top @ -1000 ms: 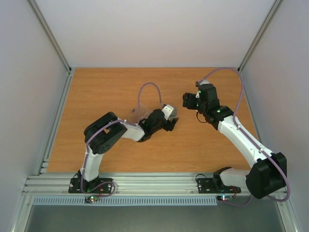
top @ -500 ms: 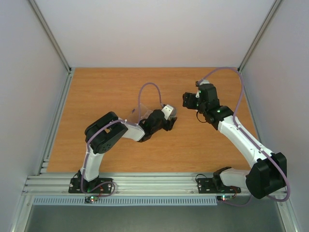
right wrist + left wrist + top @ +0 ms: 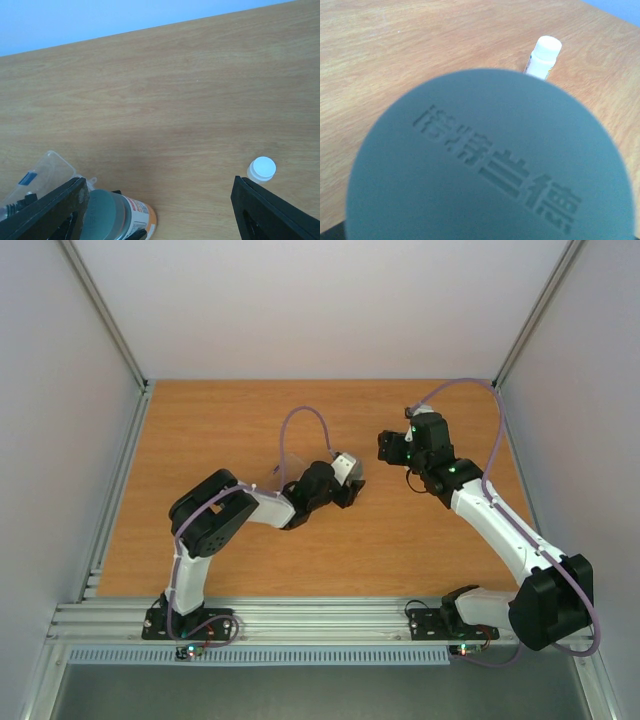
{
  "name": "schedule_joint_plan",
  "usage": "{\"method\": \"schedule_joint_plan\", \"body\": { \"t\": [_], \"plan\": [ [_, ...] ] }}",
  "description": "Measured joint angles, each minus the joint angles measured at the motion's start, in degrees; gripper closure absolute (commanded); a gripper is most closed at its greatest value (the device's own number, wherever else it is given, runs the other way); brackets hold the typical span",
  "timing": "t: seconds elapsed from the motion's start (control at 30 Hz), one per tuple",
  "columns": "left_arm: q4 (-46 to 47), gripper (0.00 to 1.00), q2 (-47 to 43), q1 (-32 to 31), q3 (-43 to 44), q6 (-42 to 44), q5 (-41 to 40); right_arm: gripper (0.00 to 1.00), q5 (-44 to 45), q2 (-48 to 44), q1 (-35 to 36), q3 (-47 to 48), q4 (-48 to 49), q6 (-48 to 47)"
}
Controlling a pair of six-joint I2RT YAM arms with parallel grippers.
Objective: Sort the pills into containers
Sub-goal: Pick up the pill bottle at the center of the board.
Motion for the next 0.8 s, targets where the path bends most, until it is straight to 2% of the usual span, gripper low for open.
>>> {"method": "schedule_joint_plan", "body": {
  "t": [0.23,0.53,0.8],
  "plan": [
    [-2.10,0.43,-3.23,1.99,-0.04,0.04,6.43,0.20,-0.15,0.37,0.00,0.00,0.24,0.22],
    [-5.51,0.37,-4.20,2.75,-0.04,1.29,13.20,0.20,-0.15,0.44,0.00,0.00,0.26,0.57],
    [-5.92,0.31,-4.04,2.75,-0.42,1.68,14.84,0.20,-0.15,0.42,0.00,-0.02,0.26,0.83]
  ]
}}
